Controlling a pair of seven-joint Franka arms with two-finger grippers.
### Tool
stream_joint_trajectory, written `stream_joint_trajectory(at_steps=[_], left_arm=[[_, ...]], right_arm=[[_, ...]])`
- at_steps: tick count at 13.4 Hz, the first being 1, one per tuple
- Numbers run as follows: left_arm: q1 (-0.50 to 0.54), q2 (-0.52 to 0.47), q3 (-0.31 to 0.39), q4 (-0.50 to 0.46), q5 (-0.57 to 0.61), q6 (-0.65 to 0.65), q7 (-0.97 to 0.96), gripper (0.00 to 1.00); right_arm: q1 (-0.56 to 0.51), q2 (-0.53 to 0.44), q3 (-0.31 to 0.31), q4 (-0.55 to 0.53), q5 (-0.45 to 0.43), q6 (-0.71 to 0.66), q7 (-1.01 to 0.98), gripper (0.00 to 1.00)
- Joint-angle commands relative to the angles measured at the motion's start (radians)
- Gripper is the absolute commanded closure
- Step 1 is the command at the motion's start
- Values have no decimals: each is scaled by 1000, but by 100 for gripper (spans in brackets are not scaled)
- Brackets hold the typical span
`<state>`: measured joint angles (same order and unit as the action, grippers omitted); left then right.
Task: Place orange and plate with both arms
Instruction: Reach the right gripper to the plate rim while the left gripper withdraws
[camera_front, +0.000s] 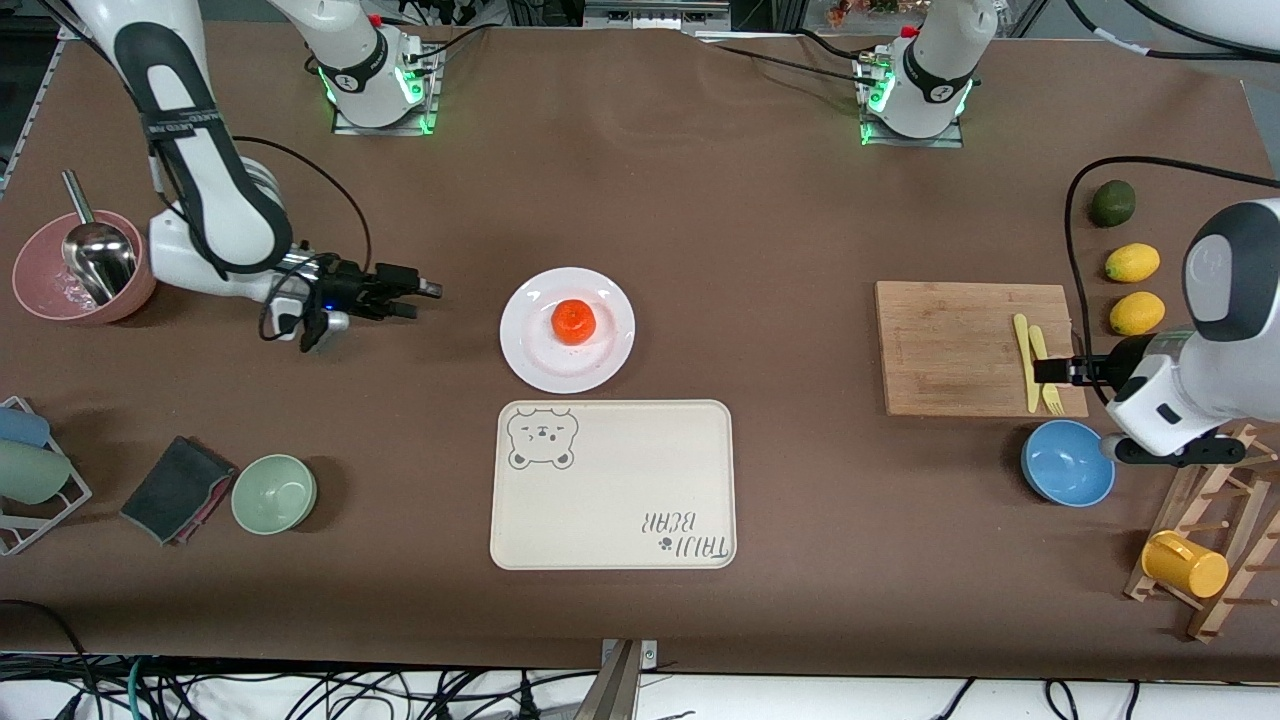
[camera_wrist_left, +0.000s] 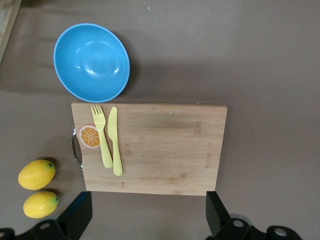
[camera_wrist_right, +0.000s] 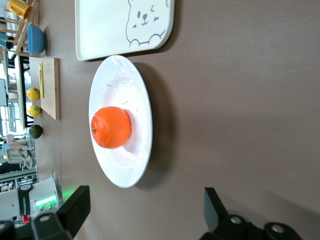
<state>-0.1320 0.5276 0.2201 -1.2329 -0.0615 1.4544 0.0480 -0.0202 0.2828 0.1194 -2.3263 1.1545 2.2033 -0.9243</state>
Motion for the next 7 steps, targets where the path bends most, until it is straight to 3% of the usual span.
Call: stream_joint_trajectory(at_steps=[1, 4, 7], left_arm=[[21, -31, -15, -16, 16, -26, 24, 0], [19, -31, -8, 26, 16, -29, 23, 0], [52, -61, -31, 7, 8, -17, 20, 0]], right_arm=[[-1, 2, 92, -50, 141, 111, -86, 0], [0, 27, 153, -53, 218, 190, -97, 0], [3, 59, 189, -50, 316, 228, -164, 0]])
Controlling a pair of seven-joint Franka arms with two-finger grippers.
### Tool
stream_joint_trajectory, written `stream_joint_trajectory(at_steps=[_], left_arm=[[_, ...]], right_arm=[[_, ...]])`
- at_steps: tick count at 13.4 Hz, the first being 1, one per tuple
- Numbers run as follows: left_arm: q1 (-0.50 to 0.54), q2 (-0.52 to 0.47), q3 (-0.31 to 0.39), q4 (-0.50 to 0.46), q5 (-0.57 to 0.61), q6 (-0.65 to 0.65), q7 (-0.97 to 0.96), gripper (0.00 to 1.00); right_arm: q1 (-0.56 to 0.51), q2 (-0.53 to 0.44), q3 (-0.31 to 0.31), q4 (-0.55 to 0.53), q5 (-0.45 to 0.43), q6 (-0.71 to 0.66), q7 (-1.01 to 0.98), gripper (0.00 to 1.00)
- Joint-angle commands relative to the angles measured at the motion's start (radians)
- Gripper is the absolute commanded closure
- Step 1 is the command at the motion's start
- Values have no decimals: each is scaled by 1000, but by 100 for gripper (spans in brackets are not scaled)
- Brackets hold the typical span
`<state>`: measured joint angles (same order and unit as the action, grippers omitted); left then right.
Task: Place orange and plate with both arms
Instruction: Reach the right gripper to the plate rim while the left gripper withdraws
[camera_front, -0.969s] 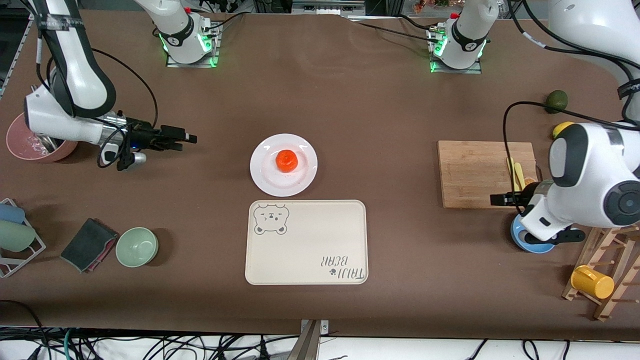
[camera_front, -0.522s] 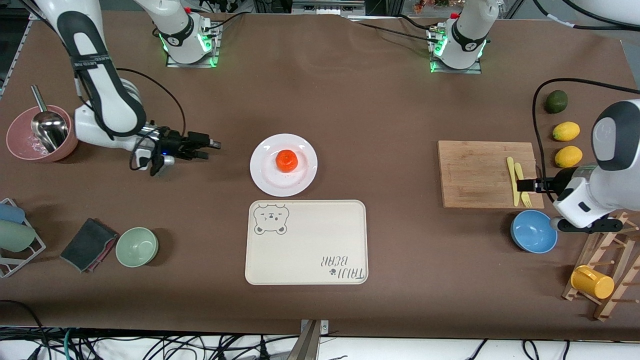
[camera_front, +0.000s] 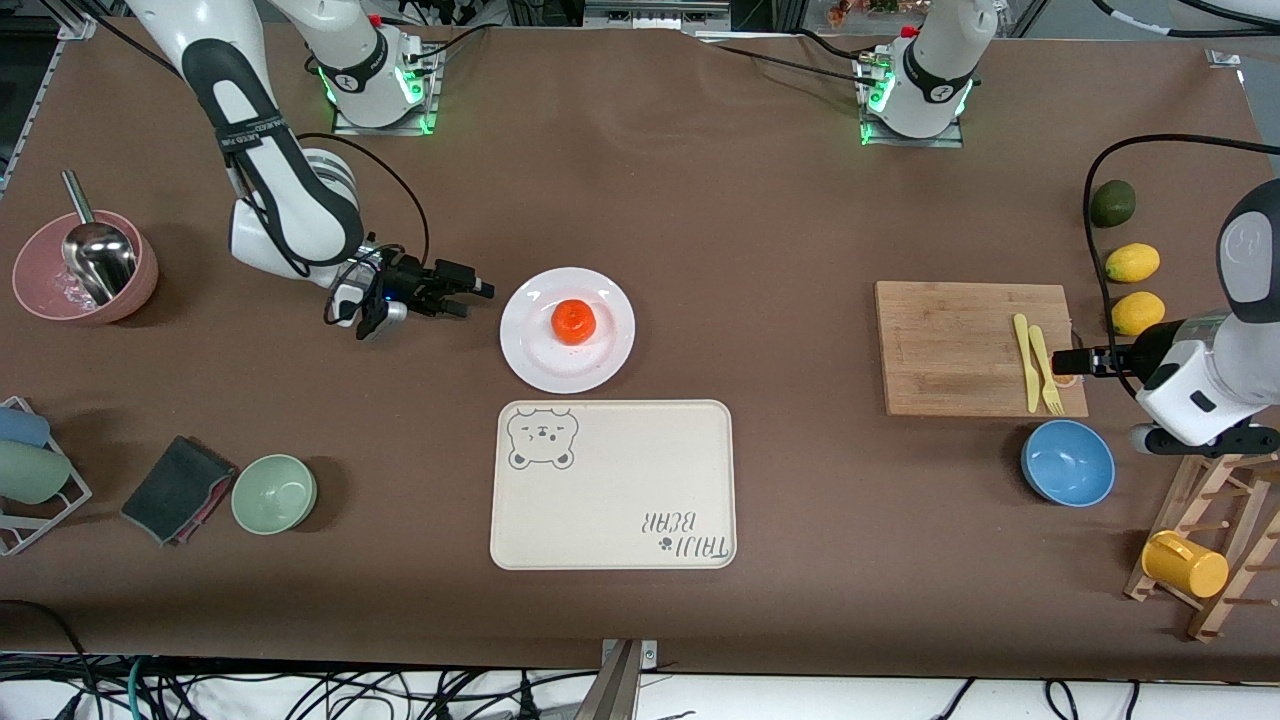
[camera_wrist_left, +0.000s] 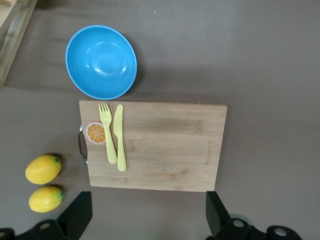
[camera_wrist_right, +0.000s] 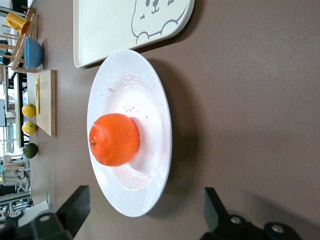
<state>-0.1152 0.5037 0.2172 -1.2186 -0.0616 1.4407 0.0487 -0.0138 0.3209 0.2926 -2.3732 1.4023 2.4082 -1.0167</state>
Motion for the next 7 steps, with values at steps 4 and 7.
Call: stream_joint_trajectory(at_steps=[4, 7], left_arm=[[60, -264, -42, -314, 2, 281, 22, 0], [60, -398, -50, -441, 3, 296, 22, 0]], right_arm=[[57, 72, 16, 9, 239, 67, -200, 4], [80, 83, 16, 29, 251, 101, -197, 8]])
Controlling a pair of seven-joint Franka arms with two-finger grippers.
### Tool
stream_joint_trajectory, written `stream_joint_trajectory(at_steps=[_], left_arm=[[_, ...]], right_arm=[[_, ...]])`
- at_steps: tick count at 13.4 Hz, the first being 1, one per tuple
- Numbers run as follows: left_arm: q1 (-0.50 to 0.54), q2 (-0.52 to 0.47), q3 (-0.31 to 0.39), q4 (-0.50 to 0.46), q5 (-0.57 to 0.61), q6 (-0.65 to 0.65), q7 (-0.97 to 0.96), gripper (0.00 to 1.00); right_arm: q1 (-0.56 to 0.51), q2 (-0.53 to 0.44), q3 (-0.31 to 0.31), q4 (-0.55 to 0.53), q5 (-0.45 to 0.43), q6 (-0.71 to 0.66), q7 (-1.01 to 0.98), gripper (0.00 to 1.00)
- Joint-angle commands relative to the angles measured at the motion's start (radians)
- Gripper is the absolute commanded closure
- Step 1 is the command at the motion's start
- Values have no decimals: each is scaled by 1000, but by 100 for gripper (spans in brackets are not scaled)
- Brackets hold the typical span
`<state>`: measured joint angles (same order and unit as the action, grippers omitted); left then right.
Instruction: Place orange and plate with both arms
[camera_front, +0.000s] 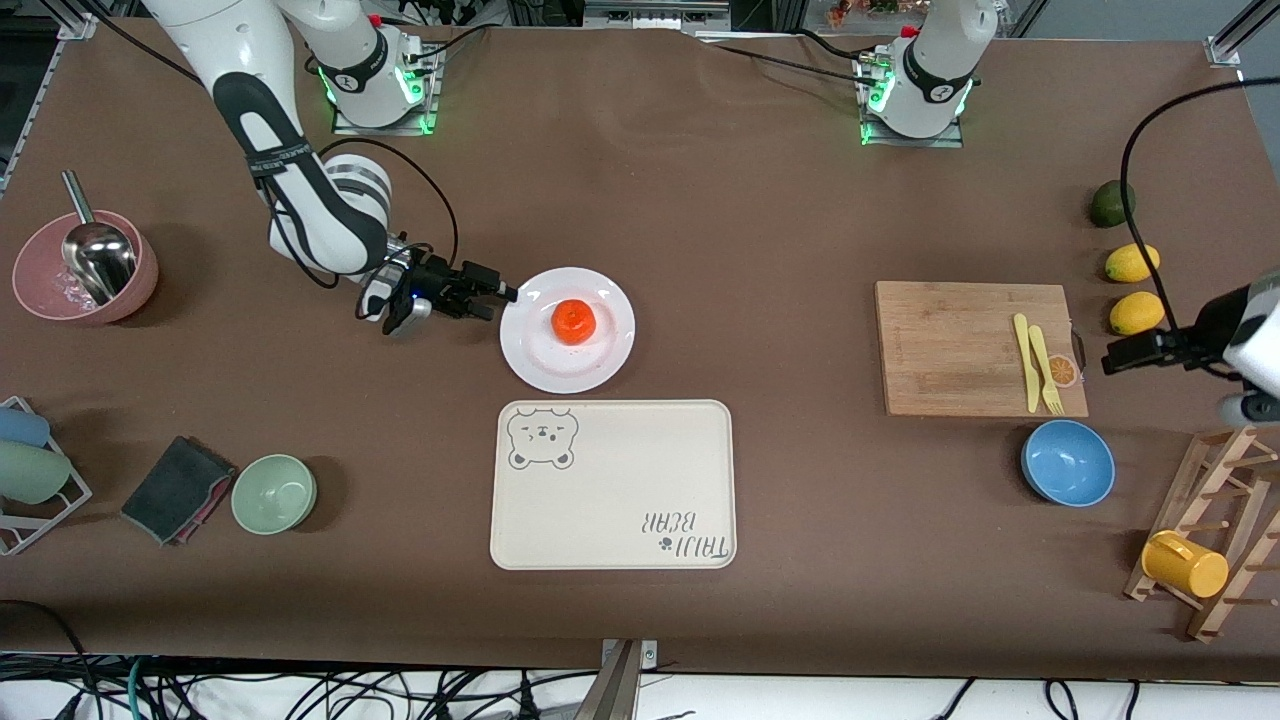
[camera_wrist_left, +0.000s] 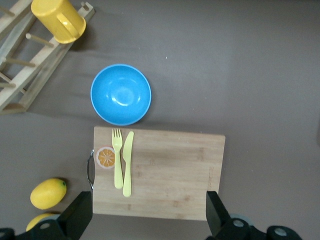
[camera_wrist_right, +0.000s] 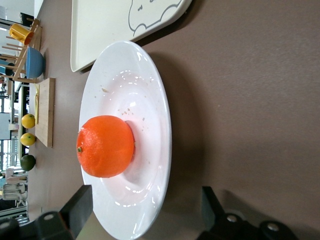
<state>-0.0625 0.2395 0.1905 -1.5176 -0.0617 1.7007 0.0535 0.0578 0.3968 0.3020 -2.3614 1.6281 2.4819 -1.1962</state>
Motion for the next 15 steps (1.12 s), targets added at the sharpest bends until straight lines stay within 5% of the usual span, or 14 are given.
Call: stream_joint_trajectory(at_steps=[1, 6, 15], left_arm=[[6, -153, -23, -144, 6, -11, 17, 0], [49, -207, -129, -127, 25, -185, 14, 0], [69, -177, -129, -79, -15, -180, 38, 0]], right_arm=[[8, 8, 6, 19, 26, 28, -16, 9], [48, 20, 5, 34, 79, 38, -22, 24], [50, 88, 5, 71, 156, 49, -149, 49]])
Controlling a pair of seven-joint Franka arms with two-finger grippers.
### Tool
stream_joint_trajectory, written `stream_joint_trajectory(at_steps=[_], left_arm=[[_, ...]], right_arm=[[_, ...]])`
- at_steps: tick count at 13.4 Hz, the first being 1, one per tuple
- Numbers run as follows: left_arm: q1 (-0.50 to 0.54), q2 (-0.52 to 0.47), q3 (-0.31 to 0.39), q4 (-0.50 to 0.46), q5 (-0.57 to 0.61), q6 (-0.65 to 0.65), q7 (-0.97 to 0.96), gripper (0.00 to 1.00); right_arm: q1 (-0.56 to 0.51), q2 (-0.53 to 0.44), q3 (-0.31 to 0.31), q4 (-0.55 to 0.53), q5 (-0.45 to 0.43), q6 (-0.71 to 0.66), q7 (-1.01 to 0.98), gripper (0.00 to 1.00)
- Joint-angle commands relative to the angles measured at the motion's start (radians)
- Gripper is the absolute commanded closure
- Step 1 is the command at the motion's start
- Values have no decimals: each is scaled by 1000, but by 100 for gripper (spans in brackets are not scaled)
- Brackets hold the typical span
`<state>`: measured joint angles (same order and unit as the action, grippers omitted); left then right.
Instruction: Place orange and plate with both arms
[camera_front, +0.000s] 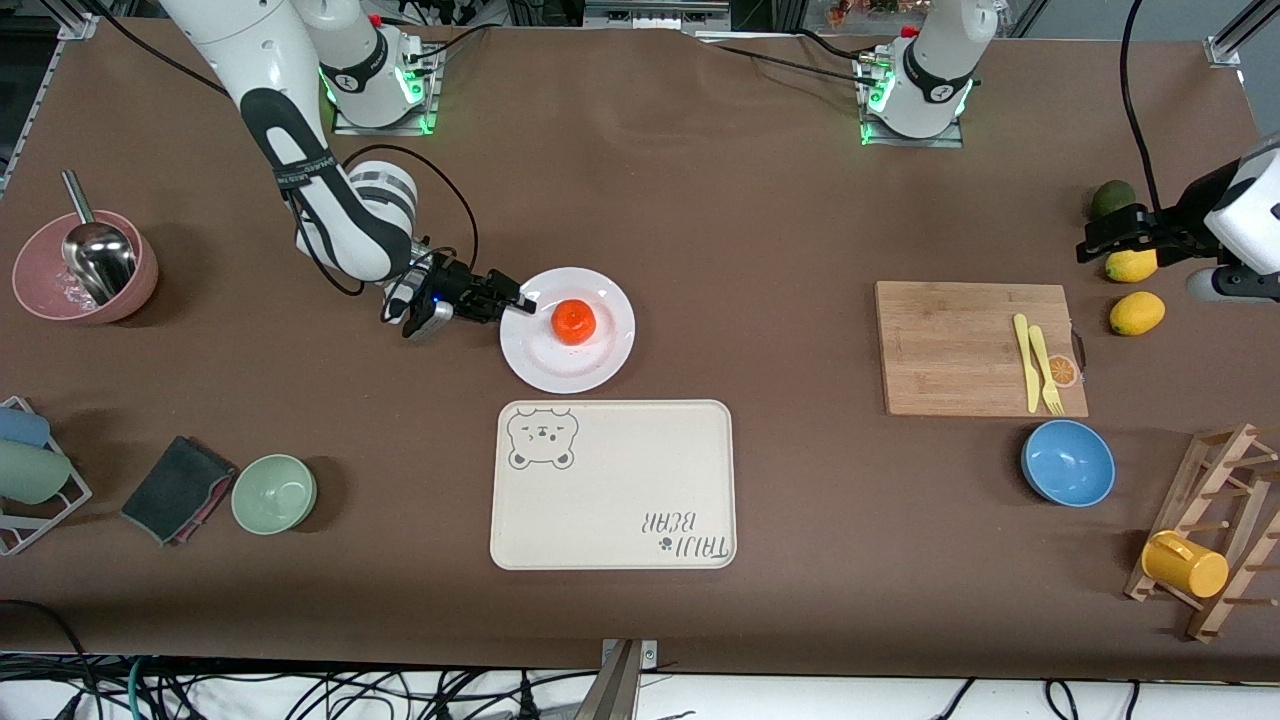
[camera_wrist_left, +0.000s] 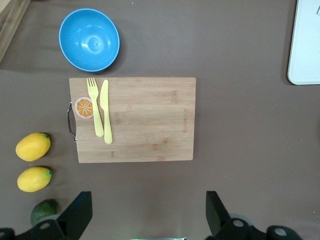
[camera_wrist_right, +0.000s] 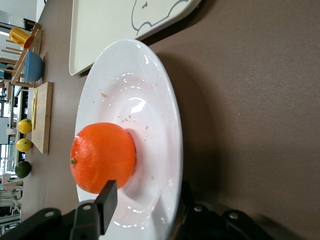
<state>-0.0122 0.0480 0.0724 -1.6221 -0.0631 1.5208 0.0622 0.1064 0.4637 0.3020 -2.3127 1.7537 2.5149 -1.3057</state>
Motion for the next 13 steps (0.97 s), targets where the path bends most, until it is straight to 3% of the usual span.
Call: stream_joint_trajectory(at_steps=[1, 4, 6, 8, 13], left_arm=[[15, 21, -11, 27, 0, -1, 62, 0], [1, 30, -16, 45, 89, 2, 144, 0], [8, 35, -13, 68, 88, 2, 288, 0], [0, 42, -14, 70, 95, 7, 303, 0], [-3, 49, -16, 83, 85, 122, 301, 0]], right_arm=[[1, 21, 5, 26, 30, 16, -40, 54], [1, 21, 5, 30, 30, 15, -40, 80], [-1, 21, 5, 32, 30, 15, -40, 91], [-1, 21, 3, 35, 29, 13, -40, 99], [-4, 21, 3, 38, 32, 10, -37, 100]])
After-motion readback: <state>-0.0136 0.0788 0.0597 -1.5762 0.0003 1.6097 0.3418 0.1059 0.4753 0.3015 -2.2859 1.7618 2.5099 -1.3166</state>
